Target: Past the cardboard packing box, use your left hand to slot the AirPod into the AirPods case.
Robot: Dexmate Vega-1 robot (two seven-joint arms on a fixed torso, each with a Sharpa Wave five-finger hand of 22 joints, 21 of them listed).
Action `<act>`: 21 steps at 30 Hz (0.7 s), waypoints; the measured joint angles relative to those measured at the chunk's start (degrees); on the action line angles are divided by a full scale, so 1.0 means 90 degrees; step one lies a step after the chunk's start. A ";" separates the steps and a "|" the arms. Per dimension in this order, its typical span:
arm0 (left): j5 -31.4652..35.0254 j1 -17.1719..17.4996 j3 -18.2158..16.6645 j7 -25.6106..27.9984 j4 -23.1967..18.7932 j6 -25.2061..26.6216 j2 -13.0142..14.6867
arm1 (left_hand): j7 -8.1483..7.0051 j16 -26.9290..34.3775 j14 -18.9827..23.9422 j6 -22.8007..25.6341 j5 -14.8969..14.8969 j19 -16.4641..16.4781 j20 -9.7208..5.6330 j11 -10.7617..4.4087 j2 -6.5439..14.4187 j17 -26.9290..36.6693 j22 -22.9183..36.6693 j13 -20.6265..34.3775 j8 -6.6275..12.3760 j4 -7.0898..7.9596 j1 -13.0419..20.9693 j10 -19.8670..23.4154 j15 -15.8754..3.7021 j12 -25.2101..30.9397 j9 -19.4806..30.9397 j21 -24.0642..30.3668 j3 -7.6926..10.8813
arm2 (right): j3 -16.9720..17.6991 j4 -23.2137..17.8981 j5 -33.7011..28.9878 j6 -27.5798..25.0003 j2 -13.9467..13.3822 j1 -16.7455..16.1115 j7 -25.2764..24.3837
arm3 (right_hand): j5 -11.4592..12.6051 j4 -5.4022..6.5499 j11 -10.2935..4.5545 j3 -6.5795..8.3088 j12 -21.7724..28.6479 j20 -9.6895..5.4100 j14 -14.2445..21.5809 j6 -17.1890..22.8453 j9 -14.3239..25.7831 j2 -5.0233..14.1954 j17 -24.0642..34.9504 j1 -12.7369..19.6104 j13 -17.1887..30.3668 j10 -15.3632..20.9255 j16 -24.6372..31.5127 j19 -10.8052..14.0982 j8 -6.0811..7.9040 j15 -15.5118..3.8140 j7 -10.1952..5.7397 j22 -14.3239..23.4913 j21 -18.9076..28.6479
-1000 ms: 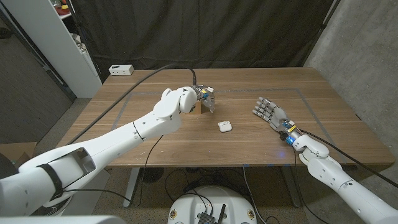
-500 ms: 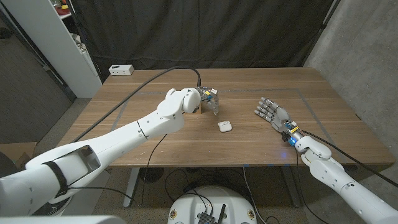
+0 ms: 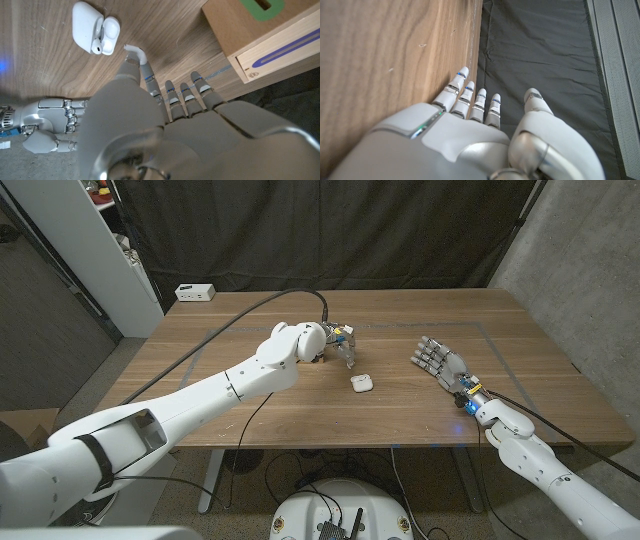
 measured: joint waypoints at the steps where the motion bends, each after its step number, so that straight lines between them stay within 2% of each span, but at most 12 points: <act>1: -0.0006 -0.0009 0.0012 -0.0007 0.0020 -0.0030 -0.0004 | 0.0000 0.0000 0.0000 0.0000 0.0000 0.0000 0.0000 0.0000 0.0000 0.0000 0.0000 0.0000 0.0000 0.0000 0.0000 0.0000 0.0000 0.0000 -0.0001 0.0000 0.0000 | 0.0004 0.0008 0.0000 0.0009 0.0003 -0.0005 0.0000 | 0.0000 0.0000 0.0000 0.0000 0.0000 0.0000 0.0000 0.0000 0.0000 0.0000 0.0000 0.0000 0.0000 0.0000 0.0000 0.0000 0.0000 0.0000 0.0000 0.0000 0.0000; 8: -0.0034 -0.0045 0.0063 -0.0040 0.0105 -0.0164 -0.0044 | 0.0010 0.0000 0.0000 -0.0010 0.0000 -0.0036 -0.0037 0.0000 0.0034 0.0000 0.0000 0.0000 -0.0047 0.0000 0.0034 0.0000 0.0000 -0.0023 -0.0010 0.0000 0.0000 | 0.0030 0.0055 0.0000 0.0067 0.0022 -0.0043 0.0011 | 0.0000 0.0000 0.0000 0.0000 0.0000 0.0000 0.0000 0.0000 0.0000 0.0000 0.0000 0.0000 0.0000 0.0000 0.0000 0.0000 0.0000 0.0000 0.0000 0.0000 0.0000; 21: -0.0052 -0.0032 0.0147 -0.0027 0.0182 -0.0331 -0.0120 | 0.0011 0.0000 0.0000 -0.0011 0.0000 -0.0071 -0.0002 0.0000 0.0041 0.0000 0.0000 -0.0001 -0.0094 -0.0018 0.0092 0.0000 0.0000 -0.0023 -0.0024 0.0000 -0.0017 | 0.0115 0.0120 0.0048 0.0201 0.0037 -0.0163 0.0071 | 0.0000 0.0000 0.0000 0.0000 0.0000 0.0000 0.0000 0.0000 0.0000 0.0000 0.0000 0.0000 0.0000 0.0000 0.0000 0.0000 0.0000 0.0000 0.0000 0.0000 0.0000</act>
